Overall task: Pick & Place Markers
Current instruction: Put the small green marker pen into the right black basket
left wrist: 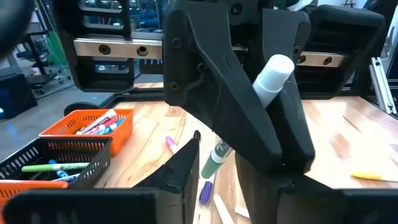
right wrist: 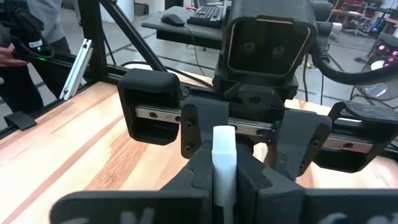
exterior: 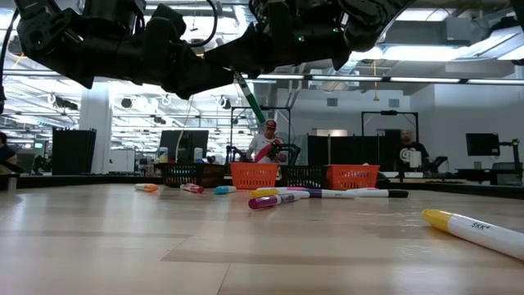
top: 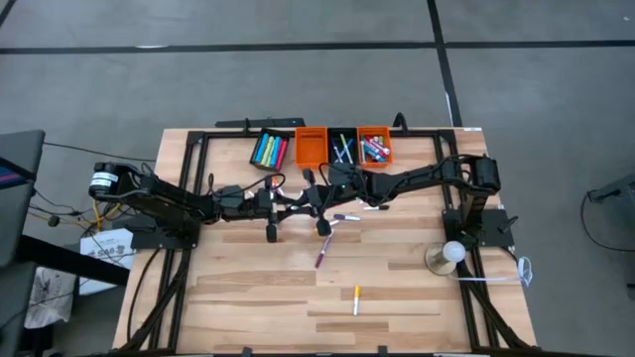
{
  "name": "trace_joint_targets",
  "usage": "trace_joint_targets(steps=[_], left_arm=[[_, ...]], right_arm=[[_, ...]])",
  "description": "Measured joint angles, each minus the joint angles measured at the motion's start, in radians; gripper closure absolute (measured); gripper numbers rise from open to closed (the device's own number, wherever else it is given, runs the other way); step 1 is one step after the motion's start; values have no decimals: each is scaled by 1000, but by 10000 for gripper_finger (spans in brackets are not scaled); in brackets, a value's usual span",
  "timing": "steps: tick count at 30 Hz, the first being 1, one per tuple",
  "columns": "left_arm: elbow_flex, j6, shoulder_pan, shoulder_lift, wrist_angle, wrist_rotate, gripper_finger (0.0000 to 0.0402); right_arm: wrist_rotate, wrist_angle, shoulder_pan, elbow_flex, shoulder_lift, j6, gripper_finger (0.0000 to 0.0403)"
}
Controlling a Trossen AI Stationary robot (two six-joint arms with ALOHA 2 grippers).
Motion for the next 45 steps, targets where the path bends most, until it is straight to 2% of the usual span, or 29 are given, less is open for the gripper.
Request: trace_joint_targets(steps=[5,10,18,23,29,36,41,45], left_arm=[[1,0,-4,0,-7,-31,269],[1,-7,-2,0,-26,-58,244],[1,-8,-3,0,-50,-71,234],[0,-9,-2,0,-97,-91,238],[0,-12,-2,0,-108,-93,238],[0,-13,-2,0,-113,-96,240],[0,-13,-1,0,-112,-117,242],[0,-13,-1,0,-112,-117,242]], right_arm=[[27,-26,-7,1,-21,-5,385],[24,-128,-36,0,-94,-26,387],[11,-251,-84,-8,-184,-23,388],[3,-254,-164,-8,-191,15,383],[2,-246,-323,-8,-190,74,388],[-49,-133,-483,-8,-99,174,384],[-53,-42,-551,-9,28,233,388],[-53,-11,-592,-9,79,270,388]])
